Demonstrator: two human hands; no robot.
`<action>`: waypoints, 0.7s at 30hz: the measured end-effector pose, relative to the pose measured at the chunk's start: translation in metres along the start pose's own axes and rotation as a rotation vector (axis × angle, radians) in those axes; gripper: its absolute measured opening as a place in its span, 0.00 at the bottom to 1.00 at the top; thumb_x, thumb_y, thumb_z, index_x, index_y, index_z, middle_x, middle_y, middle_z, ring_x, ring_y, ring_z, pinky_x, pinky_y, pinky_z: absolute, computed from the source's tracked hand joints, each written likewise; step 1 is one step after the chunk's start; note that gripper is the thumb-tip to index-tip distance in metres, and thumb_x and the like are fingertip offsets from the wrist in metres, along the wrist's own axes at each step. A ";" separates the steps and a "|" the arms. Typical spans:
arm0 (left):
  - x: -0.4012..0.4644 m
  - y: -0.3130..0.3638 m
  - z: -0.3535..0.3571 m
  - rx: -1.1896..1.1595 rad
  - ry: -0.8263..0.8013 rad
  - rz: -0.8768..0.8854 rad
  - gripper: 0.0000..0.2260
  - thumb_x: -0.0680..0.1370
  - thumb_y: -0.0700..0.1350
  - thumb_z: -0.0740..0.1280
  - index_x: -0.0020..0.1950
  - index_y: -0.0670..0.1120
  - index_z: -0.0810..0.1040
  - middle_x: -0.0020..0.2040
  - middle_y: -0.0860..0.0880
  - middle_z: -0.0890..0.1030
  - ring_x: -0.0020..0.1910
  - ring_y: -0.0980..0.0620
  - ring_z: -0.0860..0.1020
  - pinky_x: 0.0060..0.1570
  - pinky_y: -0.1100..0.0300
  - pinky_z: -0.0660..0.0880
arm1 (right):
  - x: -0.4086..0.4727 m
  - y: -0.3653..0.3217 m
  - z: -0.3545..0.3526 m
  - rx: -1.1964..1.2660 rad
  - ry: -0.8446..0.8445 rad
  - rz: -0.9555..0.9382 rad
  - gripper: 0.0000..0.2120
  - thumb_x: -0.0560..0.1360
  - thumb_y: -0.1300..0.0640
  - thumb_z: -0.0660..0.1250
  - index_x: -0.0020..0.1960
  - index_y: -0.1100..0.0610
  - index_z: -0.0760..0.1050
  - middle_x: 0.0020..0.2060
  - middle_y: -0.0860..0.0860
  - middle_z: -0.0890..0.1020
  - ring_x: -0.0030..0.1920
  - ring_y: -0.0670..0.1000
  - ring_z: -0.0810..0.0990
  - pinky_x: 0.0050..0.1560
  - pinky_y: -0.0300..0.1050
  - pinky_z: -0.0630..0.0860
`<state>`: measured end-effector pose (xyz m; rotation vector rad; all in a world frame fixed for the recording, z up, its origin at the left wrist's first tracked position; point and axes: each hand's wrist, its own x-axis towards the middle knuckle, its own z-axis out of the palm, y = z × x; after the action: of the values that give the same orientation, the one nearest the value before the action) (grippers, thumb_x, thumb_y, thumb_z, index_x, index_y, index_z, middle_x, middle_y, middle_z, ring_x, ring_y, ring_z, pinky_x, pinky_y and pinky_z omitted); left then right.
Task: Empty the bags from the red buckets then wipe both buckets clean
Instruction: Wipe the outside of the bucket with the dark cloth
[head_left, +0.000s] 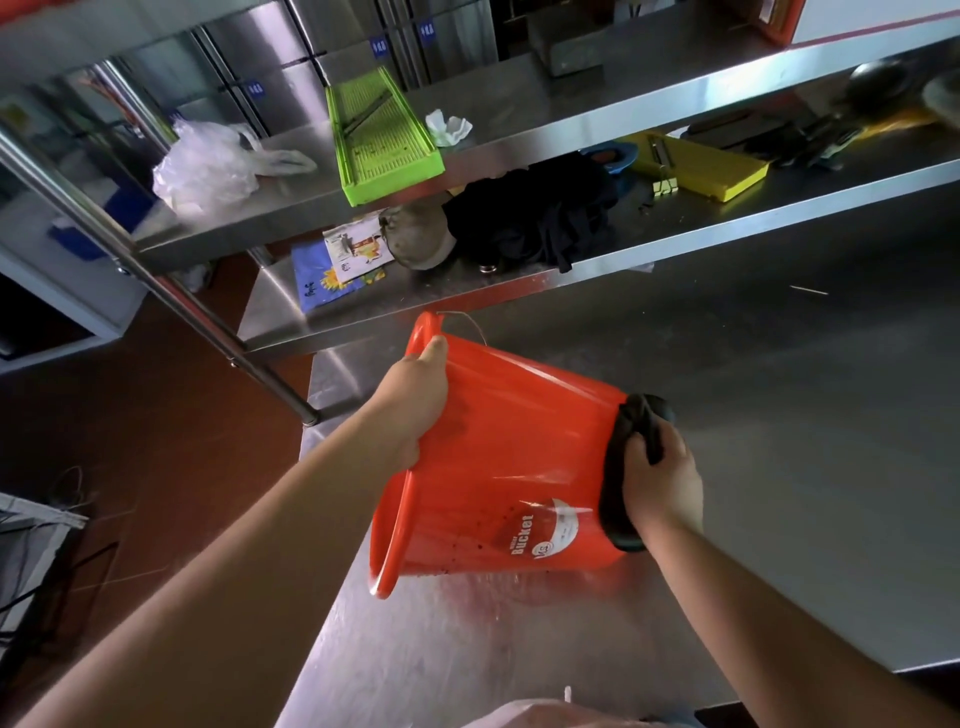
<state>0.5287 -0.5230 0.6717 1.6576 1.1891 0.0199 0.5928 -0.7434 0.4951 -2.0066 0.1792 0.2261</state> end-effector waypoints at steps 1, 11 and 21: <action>-0.002 0.001 0.000 0.009 0.005 -0.015 0.28 0.81 0.68 0.57 0.65 0.47 0.78 0.59 0.46 0.83 0.56 0.43 0.82 0.64 0.43 0.77 | 0.003 -0.001 -0.002 0.000 -0.004 0.015 0.16 0.79 0.49 0.60 0.65 0.43 0.74 0.61 0.53 0.80 0.58 0.59 0.78 0.52 0.46 0.67; -0.009 -0.011 -0.002 -0.054 -0.210 0.086 0.17 0.84 0.60 0.62 0.69 0.58 0.79 0.60 0.45 0.86 0.55 0.41 0.86 0.60 0.39 0.82 | 0.026 -0.008 -0.021 0.013 -0.049 0.127 0.14 0.75 0.44 0.60 0.58 0.44 0.73 0.45 0.47 0.82 0.42 0.52 0.78 0.48 0.47 0.73; -0.011 0.001 0.016 -0.009 -0.119 0.121 0.23 0.85 0.60 0.57 0.76 0.53 0.73 0.72 0.44 0.78 0.68 0.40 0.79 0.68 0.39 0.76 | -0.038 -0.099 0.023 -0.034 -0.148 -0.373 0.17 0.77 0.53 0.56 0.60 0.47 0.78 0.53 0.50 0.84 0.55 0.55 0.80 0.54 0.49 0.75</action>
<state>0.5318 -0.5419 0.6707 1.6970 0.9971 0.0032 0.5770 -0.6794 0.5813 -2.0060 -0.2928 0.1378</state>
